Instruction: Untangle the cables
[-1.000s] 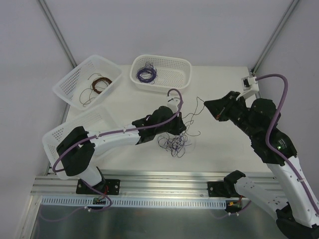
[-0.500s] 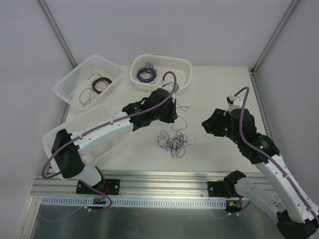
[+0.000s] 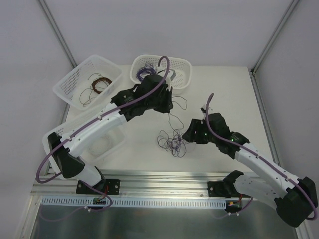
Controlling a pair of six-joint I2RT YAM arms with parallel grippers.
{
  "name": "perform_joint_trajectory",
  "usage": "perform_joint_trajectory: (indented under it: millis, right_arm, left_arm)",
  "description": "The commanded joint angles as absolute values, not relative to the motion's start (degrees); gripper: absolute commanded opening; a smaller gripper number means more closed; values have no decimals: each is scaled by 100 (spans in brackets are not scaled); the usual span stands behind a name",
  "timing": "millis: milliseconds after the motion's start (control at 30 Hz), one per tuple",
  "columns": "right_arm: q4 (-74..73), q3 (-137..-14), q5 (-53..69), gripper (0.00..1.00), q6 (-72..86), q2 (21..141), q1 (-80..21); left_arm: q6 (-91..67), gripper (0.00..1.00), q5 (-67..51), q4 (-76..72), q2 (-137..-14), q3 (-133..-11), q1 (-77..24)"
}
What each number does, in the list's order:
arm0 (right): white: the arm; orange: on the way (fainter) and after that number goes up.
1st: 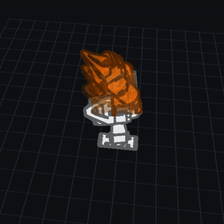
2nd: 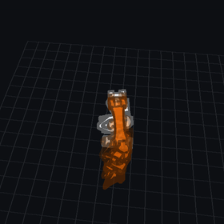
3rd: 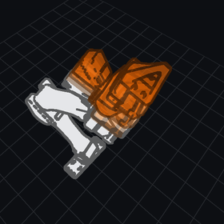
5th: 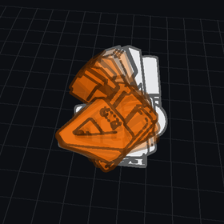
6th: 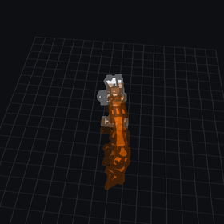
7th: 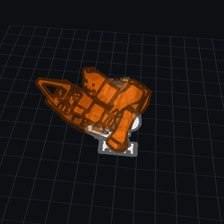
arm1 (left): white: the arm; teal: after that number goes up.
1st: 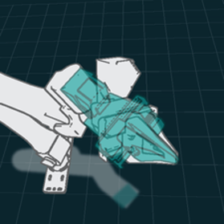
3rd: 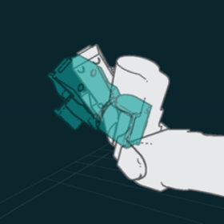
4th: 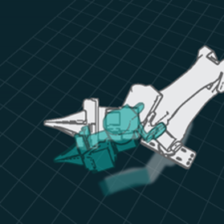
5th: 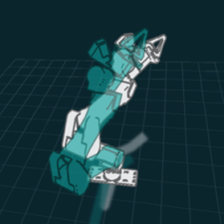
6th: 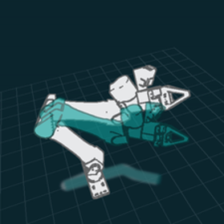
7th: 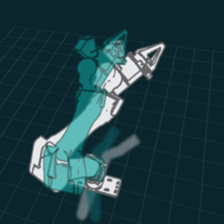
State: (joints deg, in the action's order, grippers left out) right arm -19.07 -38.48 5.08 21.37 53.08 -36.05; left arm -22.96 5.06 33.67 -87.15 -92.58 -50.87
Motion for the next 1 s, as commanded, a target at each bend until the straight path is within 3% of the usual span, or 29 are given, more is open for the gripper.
perform_joint_trajectory:
  millis: [0,233,367,567,967]
  right_arm:
    - [-811,-3719,791,59,2320,5684,-3805]
    - [-158,-3437,1011,57,2417,6555,-3885]
    - [-333,-3349,844,40,2566,6750,-3894]
    - [-948,-3208,369,25,2671,6715,-3718]
    - [-1968,-3349,35,28,2391,6179,-3173]
  left_arm:
    - [-2118,0,536,3691,-8605,-9553,-5036]
    - [-2145,0,554,3797,-8508,-9711,-4948]
    - [-2022,0,650,3963,-8420,-9931,-4686]
    - [-1864,0,711,4201,-8113,-10336,-4131]
    - [-1933,0,326,4298,-7752,-10546,-3024]
